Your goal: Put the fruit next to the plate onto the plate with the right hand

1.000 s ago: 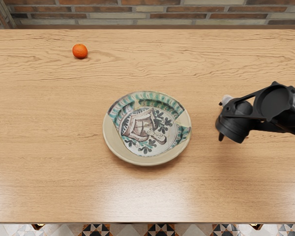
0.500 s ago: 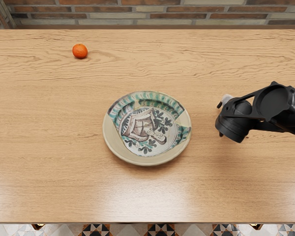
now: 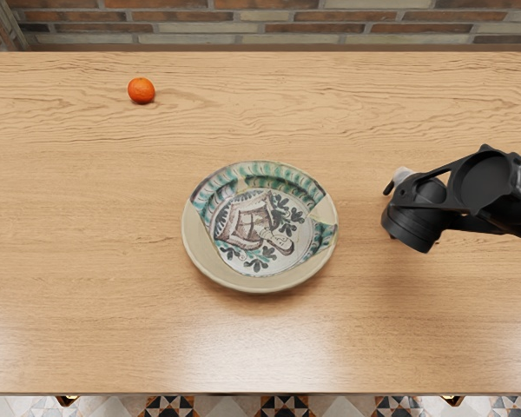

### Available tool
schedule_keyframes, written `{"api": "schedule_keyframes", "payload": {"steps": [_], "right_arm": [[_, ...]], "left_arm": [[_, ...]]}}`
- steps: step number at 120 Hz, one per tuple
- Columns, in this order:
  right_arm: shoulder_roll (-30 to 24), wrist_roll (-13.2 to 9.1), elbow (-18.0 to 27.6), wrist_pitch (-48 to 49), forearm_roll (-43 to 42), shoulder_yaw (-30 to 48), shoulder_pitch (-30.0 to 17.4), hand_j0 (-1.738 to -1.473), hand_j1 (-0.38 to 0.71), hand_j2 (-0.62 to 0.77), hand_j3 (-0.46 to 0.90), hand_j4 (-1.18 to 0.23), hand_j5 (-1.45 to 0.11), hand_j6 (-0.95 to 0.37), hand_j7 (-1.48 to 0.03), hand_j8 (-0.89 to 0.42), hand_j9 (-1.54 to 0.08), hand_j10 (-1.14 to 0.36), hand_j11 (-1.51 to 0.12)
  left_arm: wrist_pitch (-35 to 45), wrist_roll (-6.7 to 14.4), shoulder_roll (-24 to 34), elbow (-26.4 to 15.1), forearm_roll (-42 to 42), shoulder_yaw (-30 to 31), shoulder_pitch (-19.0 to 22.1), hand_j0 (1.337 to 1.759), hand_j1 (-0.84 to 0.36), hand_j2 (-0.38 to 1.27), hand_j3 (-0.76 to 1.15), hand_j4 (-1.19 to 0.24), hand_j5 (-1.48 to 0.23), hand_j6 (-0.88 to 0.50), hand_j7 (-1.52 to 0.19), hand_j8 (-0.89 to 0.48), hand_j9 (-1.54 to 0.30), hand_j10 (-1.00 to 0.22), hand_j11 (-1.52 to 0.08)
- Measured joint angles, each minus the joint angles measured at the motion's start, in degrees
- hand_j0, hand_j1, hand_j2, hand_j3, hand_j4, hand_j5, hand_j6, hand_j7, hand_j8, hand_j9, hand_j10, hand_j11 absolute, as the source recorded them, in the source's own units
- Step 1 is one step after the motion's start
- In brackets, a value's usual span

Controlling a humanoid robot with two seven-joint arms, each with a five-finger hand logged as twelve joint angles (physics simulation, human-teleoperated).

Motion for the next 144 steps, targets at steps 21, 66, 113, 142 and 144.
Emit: {"api": "schedule_keyframes", "payload": {"steps": [21,66,113,142,144], "right_arm": [[-0.1,0.0,0.1,0.0,0.0,-0.1,0.0,-1.658,0.10,-0.07,0.00,-0.37,-0.48,-0.37,-0.48,-0.37,-0.48,-0.37,-0.48],[-0.2,0.3,0.0,-0.1,-1.1,0.5,-1.7,-1.658,0.42,0.06,0.00,-0.74,-0.80,-0.06,-1.05,-0.07,-1.05,-0.52,-0.87],[-2.7,0.4,-0.3,0.0,-0.4,2.3,-2.0,-1.656,0.45,0.37,0.00,-0.86,-1.06,-0.41,-0.82,-0.38,-0.84,-0.56,-1.13],[-6.0,0.1,-2.7,0.1,-0.1,8.3,-2.8,-1.649,0.37,0.37,0.00,-0.88,-1.14,-0.45,-1.04,-0.43,-1.08,-0.63,-1.17],[-6.6,0.1,-2.8,0.1,-0.1,9.5,-2.9,-1.649,0.37,0.39,0.00,-0.88,-1.14,-0.45,-1.05,-0.42,-1.08,-0.63,-1.17]], "left_arm": [[0.0,0.0,0.0,0.0,0.0,0.0,0.0,1.658,0.35,0.00,0.00,0.00,0.00,0.00,0.00,0.00,0.00,0.00,0.00],[0.0,0.0,0.0,0.0,0.0,0.0,0.0,1.658,0.35,0.00,0.00,0.00,0.00,0.00,0.00,0.00,0.00,0.00,0.00],[0.0,0.0,0.0,0.0,0.0,0.0,0.1,1.658,0.35,0.00,0.00,0.00,0.00,0.00,0.00,0.00,0.00,0.00,0.00],[0.0,0.0,0.0,0.0,0.0,0.0,0.0,1.658,0.35,0.00,0.00,0.00,0.00,0.00,0.00,0.00,0.00,0.00,0.00],[0.0,0.0,0.0,0.0,0.0,0.0,0.0,1.658,0.35,0.00,0.00,0.00,0.00,0.00,0.00,0.00,0.00,0.00,0.00]]}}
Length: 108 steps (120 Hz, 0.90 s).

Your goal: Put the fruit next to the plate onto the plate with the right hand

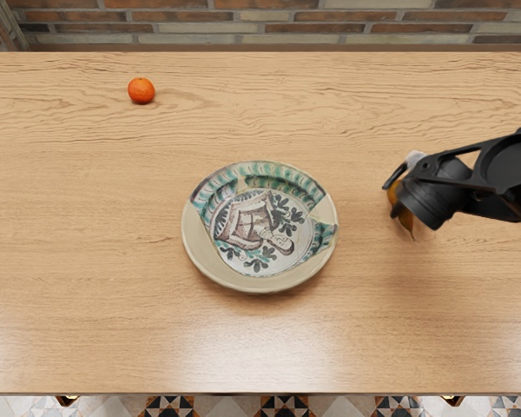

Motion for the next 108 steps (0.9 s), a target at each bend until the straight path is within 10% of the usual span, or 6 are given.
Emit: {"api": "schedule_keyframes", "payload": {"steps": [32,82,108], "right_arm": [[-7.6,0.0,-0.4,11.4,0.0,24.2,-4.9,-1.648,0.35,0.36,0.00,-0.89,-1.16,-0.43,-1.11,-0.40,-1.14,-0.65,-1.18],[8.5,-0.1,-11.6,19.0,-1.9,36.8,-9.4,-1.649,0.36,0.40,0.00,-0.87,-1.18,-0.40,-1.13,-0.38,-1.16,-0.67,-1.18],[0.8,-0.1,-3.7,24.9,-1.9,44.3,-13.4,-1.655,-0.08,0.13,0.00,-0.33,-0.45,-0.16,-0.42,-0.14,-0.44,-0.22,-0.44]], "left_arm": [[0.0,0.0,0.0,0.0,0.0,0.0,0.0,1.658,0.35,0.00,0.00,0.00,0.00,0.00,0.00,0.00,0.00,0.00,0.00],[0.0,0.0,0.0,0.0,0.0,0.0,0.0,1.658,0.35,0.00,0.00,0.00,0.00,0.00,0.00,0.00,0.00,0.00,0.00],[0.0,0.0,0.0,0.0,0.0,0.0,0.0,1.658,0.35,0.00,0.00,0.00,0.00,0.00,0.00,0.00,0.00,0.00,0.00]]}}
